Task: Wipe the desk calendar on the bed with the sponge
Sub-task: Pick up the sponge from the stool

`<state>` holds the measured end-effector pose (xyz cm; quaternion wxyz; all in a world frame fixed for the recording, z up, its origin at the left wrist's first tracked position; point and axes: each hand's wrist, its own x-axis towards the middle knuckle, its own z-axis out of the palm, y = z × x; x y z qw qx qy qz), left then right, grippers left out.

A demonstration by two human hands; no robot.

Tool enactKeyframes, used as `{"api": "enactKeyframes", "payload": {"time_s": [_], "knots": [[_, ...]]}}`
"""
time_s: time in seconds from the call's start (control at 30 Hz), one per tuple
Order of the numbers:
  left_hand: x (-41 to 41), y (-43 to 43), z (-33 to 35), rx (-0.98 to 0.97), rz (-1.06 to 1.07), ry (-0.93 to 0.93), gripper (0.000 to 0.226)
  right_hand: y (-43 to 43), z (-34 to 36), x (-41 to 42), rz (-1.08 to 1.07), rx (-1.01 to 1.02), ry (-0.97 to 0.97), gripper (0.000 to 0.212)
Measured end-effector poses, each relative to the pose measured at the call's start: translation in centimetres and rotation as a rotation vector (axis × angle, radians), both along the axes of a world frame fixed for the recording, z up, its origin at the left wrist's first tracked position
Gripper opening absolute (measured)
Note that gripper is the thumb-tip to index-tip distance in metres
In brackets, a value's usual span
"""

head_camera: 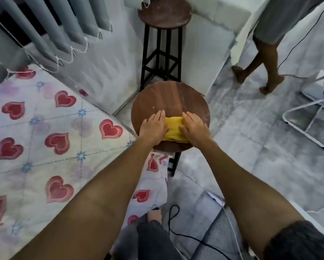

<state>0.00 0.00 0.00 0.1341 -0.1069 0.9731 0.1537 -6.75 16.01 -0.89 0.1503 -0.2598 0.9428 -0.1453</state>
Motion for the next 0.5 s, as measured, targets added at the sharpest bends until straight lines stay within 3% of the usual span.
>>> {"api": "enactKeyframes", "payload": {"time_s": [0.17,0.27,0.37,0.47,0.5], "knots": [[-1.3,-1.0,-0.2,-0.048,0.071,0.05,0.07,-0.2,-0.8,-1.3,0.013,-0.003,0.059,0.053],[-1.4,-1.2,0.3,0.009,0.128,0.084,0.052,-0.7,-0.3,-2.1,0.021,0.013,0.006,0.048],[-0.9,-1.3,1.4,0.235,0.184,0.101,0.033,-1.4,1.2,-3.1,0.074,0.049,-0.107,0.033],[0.5,-2.1,3.4,0.5,0.225,0.134,0.021,-1.7,3.8,-3.7,0.113,-0.036,-0.167,0.013],[1.3,-2.5,4.4,0.555,0.244,0.157,0.022,-2.0,5.2,-3.5,0.13,-0.067,-0.184,0.016]]}}
